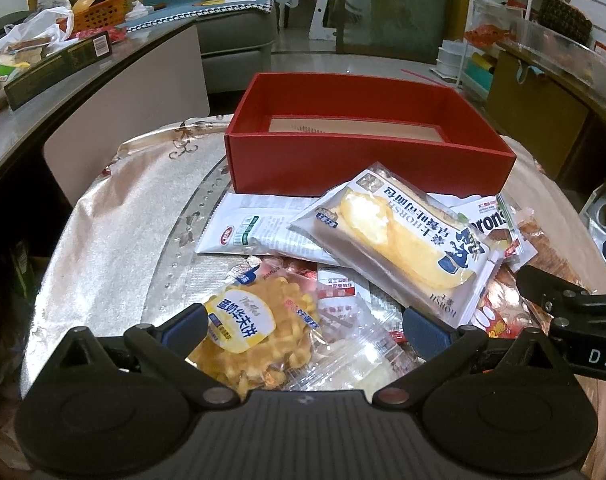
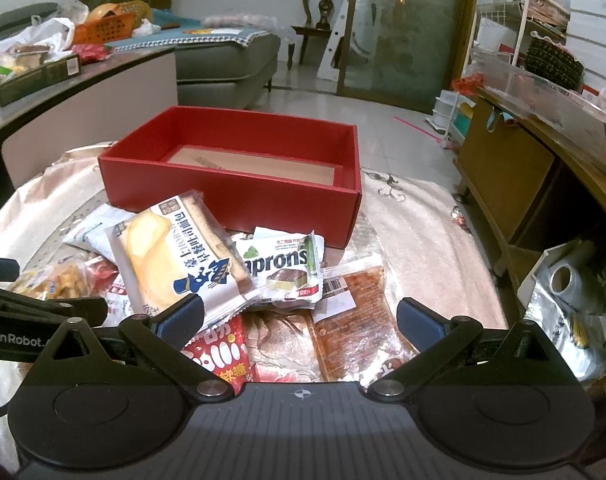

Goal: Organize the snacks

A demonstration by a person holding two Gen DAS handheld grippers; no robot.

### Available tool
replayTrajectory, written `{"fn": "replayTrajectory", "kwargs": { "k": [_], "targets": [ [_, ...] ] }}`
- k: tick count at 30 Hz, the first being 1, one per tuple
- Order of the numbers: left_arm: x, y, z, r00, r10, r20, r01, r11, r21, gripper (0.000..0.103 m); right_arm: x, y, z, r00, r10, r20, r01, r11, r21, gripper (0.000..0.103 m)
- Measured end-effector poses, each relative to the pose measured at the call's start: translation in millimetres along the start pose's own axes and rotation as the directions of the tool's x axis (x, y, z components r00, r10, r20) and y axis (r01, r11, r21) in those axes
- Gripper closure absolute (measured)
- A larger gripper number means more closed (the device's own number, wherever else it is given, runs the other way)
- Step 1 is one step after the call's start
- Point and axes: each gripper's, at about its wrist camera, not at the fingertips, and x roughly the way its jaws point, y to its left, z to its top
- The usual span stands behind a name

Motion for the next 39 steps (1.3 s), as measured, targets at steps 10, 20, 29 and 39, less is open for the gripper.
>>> {"fn": "replayTrajectory", "kwargs": {
  "k": [10,20,29,39],
  "targets": [
    [-1.6,1.4,0.3,1.000,0.002,0.000,-0.002,1.000,0.005,0.004,0.9,1.0,0.4,1.000,0.001,0.000,-0.001,1.000,-0.007,0.000],
    [-2.3,3.2,0.2,1.000,0.008,-0.002,-0.008,1.000,0.004,0.004,1.3,2.3,1.6,1.000,0.005,-0.003,-0.005,1.000,-0.008,0.000],
    [-3.2,3.2,0.3,1.000,0.011,0.001,-0.011,1.000,0.009,0.004,2.0,3.9,2.8,1.000,0.010,-0.003,-0.010,1.000,-0.013,0.000],
    [-6.8,8.6,2.3,1.000,-0.005,0.003,0.005,1.000,0.004,0.004,2.6,6.2,9.7,1.000,0.011,0.012,-0.011,0.999,-0.039,0.000]
  ]
}}
